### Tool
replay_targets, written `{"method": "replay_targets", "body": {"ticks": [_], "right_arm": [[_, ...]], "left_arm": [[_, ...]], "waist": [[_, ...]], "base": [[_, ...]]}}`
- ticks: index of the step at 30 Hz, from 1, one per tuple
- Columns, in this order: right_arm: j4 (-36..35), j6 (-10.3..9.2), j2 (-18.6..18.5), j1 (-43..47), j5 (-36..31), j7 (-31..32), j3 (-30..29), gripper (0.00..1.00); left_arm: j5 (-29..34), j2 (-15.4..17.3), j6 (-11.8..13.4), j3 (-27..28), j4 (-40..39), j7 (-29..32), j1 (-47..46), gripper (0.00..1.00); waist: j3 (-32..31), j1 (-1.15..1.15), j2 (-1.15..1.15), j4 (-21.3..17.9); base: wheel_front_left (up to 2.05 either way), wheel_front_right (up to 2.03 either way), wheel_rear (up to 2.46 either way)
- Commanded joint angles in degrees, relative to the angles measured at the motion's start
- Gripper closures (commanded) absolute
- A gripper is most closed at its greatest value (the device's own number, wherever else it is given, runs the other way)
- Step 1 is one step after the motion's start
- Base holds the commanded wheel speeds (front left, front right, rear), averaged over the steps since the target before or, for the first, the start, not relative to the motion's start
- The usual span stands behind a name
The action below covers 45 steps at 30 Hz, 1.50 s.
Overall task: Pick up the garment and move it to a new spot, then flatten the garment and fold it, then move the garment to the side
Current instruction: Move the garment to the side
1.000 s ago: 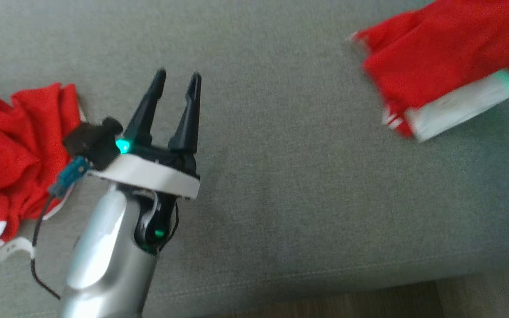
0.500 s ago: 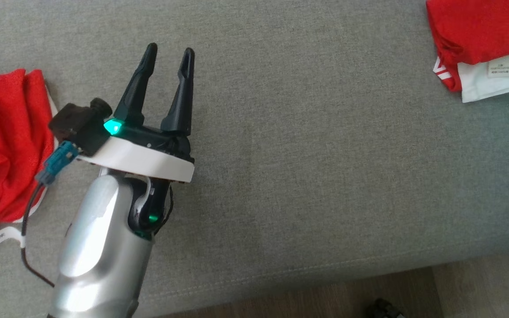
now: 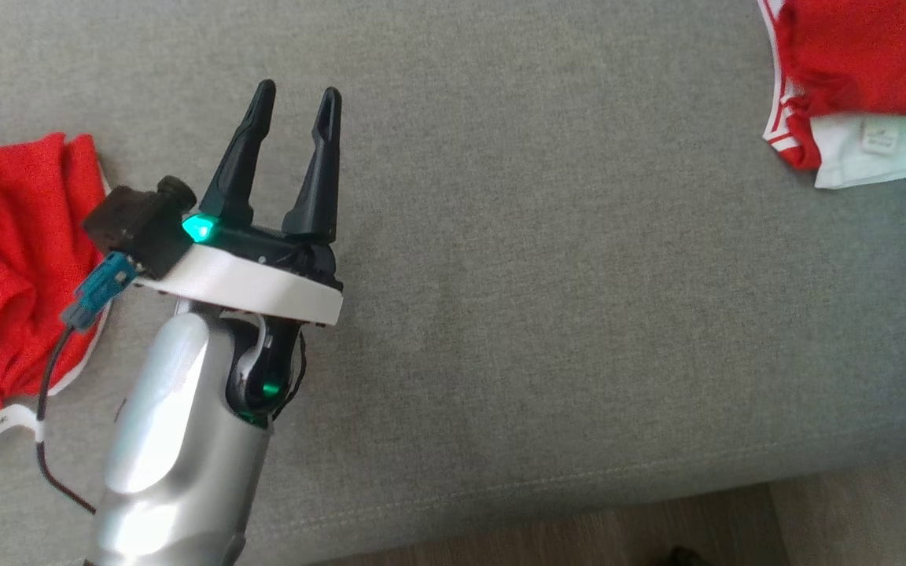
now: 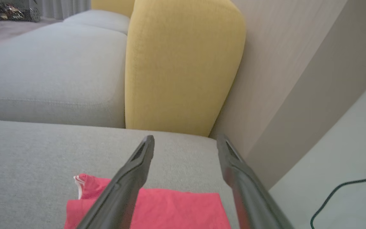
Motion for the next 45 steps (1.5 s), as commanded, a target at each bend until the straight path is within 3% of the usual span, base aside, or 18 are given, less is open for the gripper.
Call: {"method": "replay_targets", "body": {"ticks": [1, 11, 17, 27, 36, 45], "right_arm": [[-2.76, -0.04, -0.77, 0.81, 0.33, 0.03, 0.51, 0.00], [-13.51, -0.04, 6.06, 7.60, 1.50, -2.88, 5.25, 0.00], [-19.72, -0.04, 12.42, 16.31, 2.51, -7.34, 5.40, 0.00], [-22.34, -0.04, 20.82, 31.97, 1.77, -13.96, 3.94, 0.00], [-22.28, -0.04, 25.02, 40.77, -4.54, -16.63, 0.29, 0.00], [-22.16, -0.04, 25.88, 43.21, -8.42, -17.18, -0.74, 0.00]], "left_arm": [[-0.35, 0.47, -0.34, 1.77, -1.59, -0.29, -0.42, 0.00], [-3.20, 0.47, 0.07, 2.63, -1.03, -0.29, 4.18, 0.00], [-3.84, 0.47, 0.58, 2.28, -0.63, -0.29, 8.43, 0.00], [-4.88, 0.47, 1.77, 0.00, 1.15, -0.29, 15.55, 0.00], [-4.82, 0.47, 2.49, 0.23, 0.43, -0.29, 21.52, 0.00], [-3.74, 0.47, 2.56, 0.93, 0.04, -0.29, 22.96, 0.00]], "waist": [[-0.95, 0.00, 0.00, 0.23], [-9.91, 0.00, 0.00, 3.11], [-14.38, 0.00, 0.00, 5.61], [-20.21, 0.00, 0.00, 8.26], [-24.14, 0.00, 0.00, 8.33], [-25.05, 0.00, 0.00, 8.01]], "base": [[0.00, 0.00, 0.00], [0.00, 0.00, 0.00], [0.00, 0.00, 0.00], [0.00, 0.00, 0.00], [0.00, 0.00, 0.00], [0.00, 0.00, 0.00]]}}
